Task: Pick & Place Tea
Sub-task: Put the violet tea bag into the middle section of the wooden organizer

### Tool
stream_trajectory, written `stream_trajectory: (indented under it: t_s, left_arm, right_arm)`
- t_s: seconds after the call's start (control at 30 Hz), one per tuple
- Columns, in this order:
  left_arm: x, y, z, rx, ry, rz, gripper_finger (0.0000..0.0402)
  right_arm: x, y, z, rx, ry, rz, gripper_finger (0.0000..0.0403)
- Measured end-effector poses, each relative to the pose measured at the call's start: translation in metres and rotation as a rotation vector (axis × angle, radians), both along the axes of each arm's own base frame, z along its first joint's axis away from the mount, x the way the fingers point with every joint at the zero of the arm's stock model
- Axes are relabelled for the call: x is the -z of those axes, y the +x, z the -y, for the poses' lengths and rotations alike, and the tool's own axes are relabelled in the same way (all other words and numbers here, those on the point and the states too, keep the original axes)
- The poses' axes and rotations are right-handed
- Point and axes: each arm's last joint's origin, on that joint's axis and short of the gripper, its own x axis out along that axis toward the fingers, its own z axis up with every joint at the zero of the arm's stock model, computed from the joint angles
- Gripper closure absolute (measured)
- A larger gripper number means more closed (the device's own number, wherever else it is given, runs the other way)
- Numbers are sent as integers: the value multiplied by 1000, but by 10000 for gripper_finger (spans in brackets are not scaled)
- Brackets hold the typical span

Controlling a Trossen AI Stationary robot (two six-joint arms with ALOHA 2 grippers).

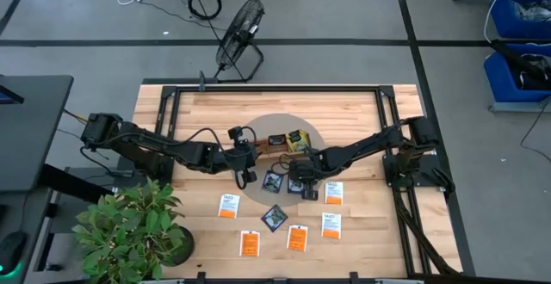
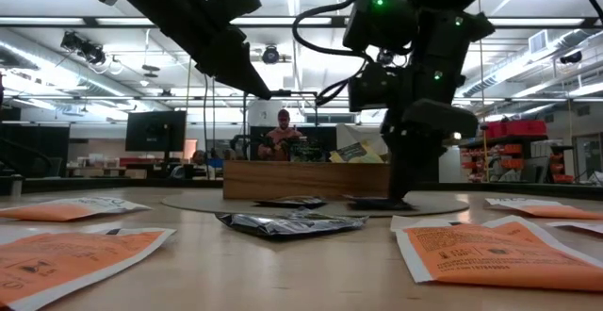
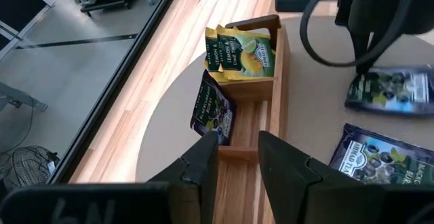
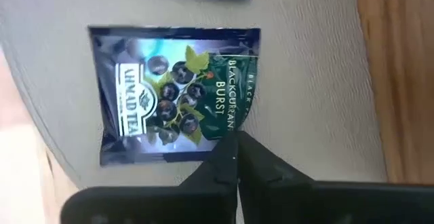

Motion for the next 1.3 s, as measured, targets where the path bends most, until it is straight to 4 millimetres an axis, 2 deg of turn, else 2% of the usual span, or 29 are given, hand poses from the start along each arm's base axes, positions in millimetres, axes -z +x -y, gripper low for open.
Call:
stream_trajectory:
  t_s: [0.5, 0.63, 0.93, 1.3]
  left_arm:
    - [0, 1, 2, 32, -54, 14, 291]
    - [-1, 2, 2, 51, -70, 29, 291]
    - [-8, 7, 3, 56, -88, 124, 291]
    - [-12, 10, 4, 52, -170, 206, 291]
  right_arm:
    - [-31, -7, -7, -22, -149, 97, 402]
    - [-36, -8, -13, -55, -241, 127, 403]
    - [-50, -5, -33, -119, -578, 252, 403]
    - [-71, 0, -34, -76, -742, 372, 403]
